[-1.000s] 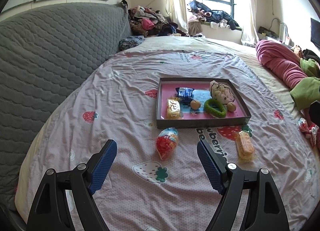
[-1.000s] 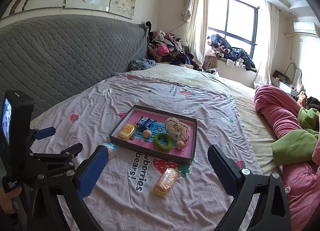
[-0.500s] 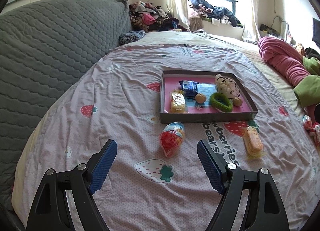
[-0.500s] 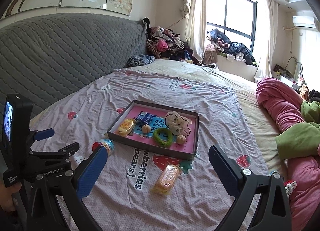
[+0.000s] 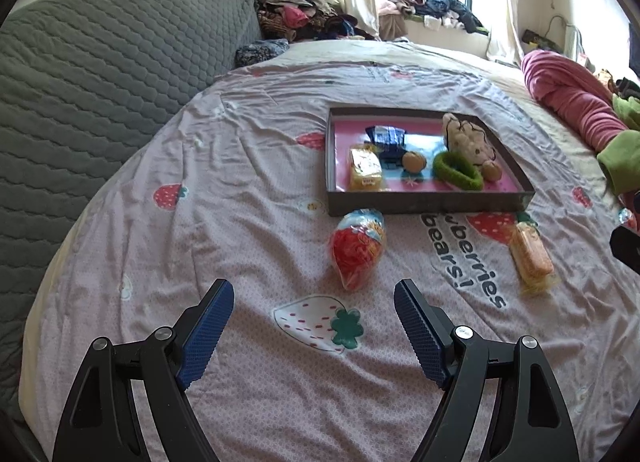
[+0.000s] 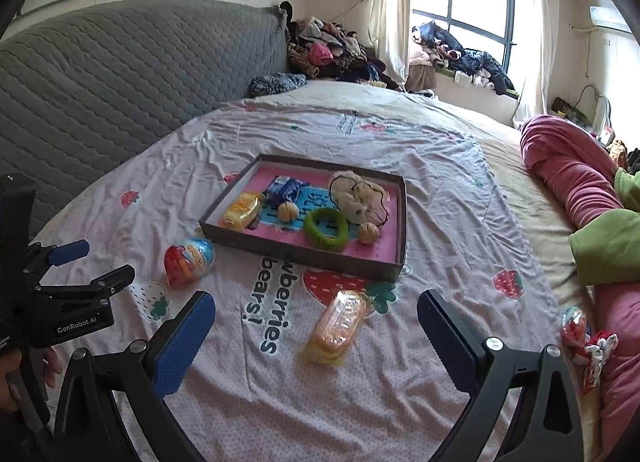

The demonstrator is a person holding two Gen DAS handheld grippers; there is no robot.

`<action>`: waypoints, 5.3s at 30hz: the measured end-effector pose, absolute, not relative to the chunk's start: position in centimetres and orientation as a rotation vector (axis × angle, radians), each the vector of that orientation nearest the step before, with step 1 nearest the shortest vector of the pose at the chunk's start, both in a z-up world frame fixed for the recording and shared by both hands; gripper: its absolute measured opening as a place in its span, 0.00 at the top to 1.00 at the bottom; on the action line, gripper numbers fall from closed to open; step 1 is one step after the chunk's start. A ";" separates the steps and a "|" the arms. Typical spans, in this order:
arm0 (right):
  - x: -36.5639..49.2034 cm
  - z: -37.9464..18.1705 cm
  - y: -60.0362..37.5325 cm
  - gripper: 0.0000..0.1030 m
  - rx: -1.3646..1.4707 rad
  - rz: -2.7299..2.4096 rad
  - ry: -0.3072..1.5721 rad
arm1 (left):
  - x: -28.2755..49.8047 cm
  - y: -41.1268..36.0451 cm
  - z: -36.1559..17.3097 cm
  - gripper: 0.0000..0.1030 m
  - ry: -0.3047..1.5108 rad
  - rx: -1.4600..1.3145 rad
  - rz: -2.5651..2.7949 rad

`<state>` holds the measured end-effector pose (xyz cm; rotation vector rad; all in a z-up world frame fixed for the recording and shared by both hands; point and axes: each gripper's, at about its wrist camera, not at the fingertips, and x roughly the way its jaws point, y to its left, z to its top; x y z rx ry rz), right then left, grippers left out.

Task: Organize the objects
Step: 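Move the left tool to the red egg while the right tool approaches the bread loaf, then grasp the red egg with the left tool while the right tool grasps the bread loaf, then carry the red egg with the left tool and the loaf with the right tool over the tray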

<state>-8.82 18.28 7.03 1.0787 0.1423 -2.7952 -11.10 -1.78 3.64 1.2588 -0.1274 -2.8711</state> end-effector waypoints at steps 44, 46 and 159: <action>-12.8 -2.1 20.3 0.01 1.373 -2.733 -0.064 | -16.1 2.6 -2.3 0.19 -0.271 1.400 -2.843; -13.3 -2.4 20.3 0.01 1.381 -2.733 -0.067 | -16.5 2.5 -2.5 0.19 -0.269 1.406 -2.838; -10.6 5.0 15.0 0.62 1.071 -2.760 0.089 | -14.2 3.5 5.3 0.46 -0.099 1.181 -3.113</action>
